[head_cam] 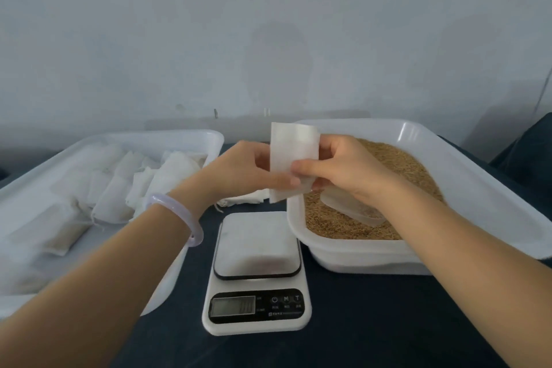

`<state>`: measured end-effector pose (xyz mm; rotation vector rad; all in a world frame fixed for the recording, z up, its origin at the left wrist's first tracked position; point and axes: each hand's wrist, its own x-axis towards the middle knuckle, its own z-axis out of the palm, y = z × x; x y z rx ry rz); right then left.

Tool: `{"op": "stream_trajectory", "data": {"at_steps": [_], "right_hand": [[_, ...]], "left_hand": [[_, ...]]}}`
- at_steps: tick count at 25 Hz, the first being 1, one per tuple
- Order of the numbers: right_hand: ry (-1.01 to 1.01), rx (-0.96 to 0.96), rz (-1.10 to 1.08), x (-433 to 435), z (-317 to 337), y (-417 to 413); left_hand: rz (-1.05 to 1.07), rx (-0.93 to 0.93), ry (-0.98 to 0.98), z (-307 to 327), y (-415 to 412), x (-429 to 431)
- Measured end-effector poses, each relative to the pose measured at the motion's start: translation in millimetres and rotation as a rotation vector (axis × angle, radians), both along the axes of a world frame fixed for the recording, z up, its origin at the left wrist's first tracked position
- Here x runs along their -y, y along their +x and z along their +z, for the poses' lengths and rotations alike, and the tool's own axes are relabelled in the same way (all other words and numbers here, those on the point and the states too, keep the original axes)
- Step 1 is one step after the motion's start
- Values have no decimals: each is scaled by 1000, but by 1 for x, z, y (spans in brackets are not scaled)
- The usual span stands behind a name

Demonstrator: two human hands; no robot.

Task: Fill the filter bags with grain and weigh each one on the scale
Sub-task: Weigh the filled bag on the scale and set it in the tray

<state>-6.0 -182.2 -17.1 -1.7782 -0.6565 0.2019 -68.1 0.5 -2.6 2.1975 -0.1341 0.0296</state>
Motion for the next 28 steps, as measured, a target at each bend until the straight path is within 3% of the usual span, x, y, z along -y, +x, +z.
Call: {"op": "stream_trajectory", "data": {"at_steps": [2, 6, 11, 21, 28], "right_hand": [[-65, 51, 16, -22, 3, -6], [-471, 294, 107, -49, -5, -11], [-843, 558, 143, -66, -19, -15], [-1137, 596, 175, -83, -26, -12], [-1162, 612, 157, -86, -26, -14]], "left_hand": [[81, 17, 38, 2, -4, -15], [73, -79, 236, -11, -11, -34], [57, -144, 522, -26, -7, -35], [-5, -173, 702, -36, -3, -28], [-40, -138, 800, -41, 0, -24]]}}
